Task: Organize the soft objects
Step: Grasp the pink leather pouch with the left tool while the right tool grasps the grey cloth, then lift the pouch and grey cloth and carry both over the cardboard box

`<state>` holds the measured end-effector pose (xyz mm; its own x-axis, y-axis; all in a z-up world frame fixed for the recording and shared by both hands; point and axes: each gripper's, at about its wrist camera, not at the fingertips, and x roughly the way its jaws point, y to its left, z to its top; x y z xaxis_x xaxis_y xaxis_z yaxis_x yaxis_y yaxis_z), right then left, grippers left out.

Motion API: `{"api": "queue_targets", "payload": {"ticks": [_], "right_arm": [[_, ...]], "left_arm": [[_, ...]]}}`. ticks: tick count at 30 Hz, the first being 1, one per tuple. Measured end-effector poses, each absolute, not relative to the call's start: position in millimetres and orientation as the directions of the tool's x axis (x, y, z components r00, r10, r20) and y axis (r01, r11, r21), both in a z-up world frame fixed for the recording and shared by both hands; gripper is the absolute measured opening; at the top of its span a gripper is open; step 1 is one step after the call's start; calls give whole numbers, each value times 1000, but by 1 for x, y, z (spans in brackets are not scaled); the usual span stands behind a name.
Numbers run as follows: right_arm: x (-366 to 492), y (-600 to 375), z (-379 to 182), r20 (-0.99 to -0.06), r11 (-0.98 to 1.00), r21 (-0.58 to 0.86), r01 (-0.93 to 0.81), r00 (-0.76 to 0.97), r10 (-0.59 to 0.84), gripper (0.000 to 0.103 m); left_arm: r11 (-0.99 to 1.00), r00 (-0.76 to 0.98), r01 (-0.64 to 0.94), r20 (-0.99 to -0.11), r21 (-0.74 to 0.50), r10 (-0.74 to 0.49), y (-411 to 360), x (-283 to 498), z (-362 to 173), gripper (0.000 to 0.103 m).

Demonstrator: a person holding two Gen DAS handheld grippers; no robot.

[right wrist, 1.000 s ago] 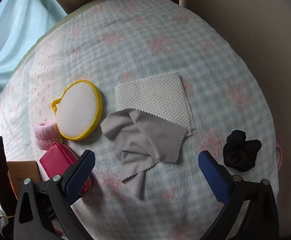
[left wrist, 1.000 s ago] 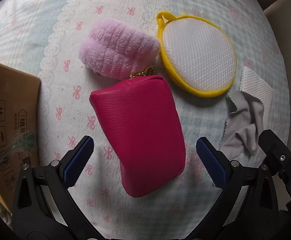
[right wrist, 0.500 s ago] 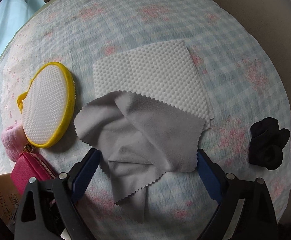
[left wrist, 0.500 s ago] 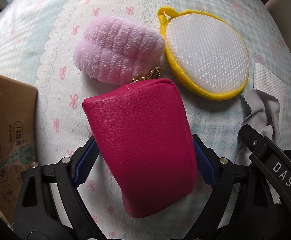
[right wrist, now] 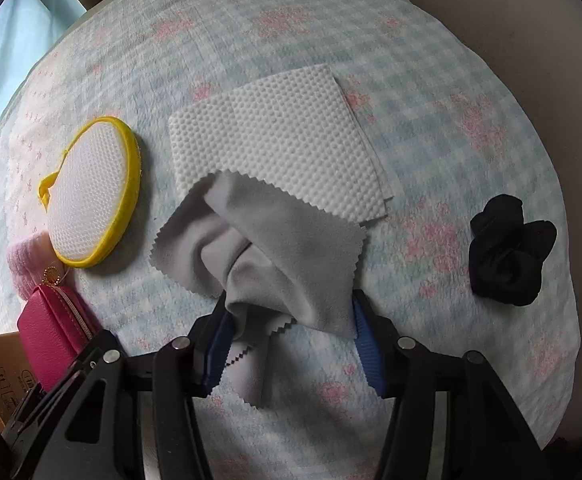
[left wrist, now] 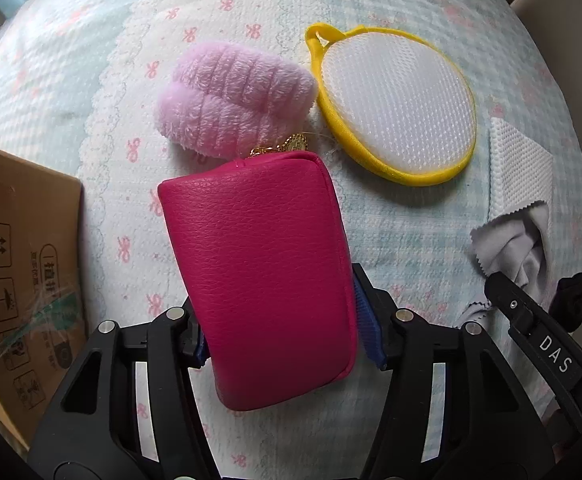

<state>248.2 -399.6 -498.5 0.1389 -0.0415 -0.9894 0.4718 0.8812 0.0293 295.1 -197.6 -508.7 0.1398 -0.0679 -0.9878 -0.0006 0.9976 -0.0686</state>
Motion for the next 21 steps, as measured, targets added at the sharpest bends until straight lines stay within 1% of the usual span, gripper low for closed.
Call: {"api": "queue_targets", "payload": {"ticks": [2, 4, 6, 7, 8, 12, 21], "right_arm": [[244, -399, -499, -989, 884, 27, 467, 141, -44, 38], [241, -400, -499, -988, 886, 27, 464, 146, -46, 33], [239, -398, -498, -987, 887, 36, 461, 155, -41, 24], [238, -397, -498, -986, 888, 44, 458, 161, -34, 15], [235, -397, -496, -985, 890, 53, 454, 168, -27, 12], [230, -390, -488, -980, 894, 63, 443, 197, -29, 10], [208, -377, -442, -960, 898, 102, 429, 280, -24, 9]], "left_arm": [[997, 142, 0, -987, -75, -74, -192, 298, -509, 51], [997, 145, 5, -986, -79, -79, -189, 295, -510, 50], [996, 149, 9, -985, -85, -86, -185, 292, -508, 47], [996, 152, 9, -984, -90, -90, -189, 290, -505, 46], [996, 155, 9, -983, -94, -94, -188, 289, -503, 44], [994, 165, 7, -981, -105, -105, -180, 281, -495, 40], [988, 225, -28, -964, -152, -142, -149, 263, -462, 37]]}}
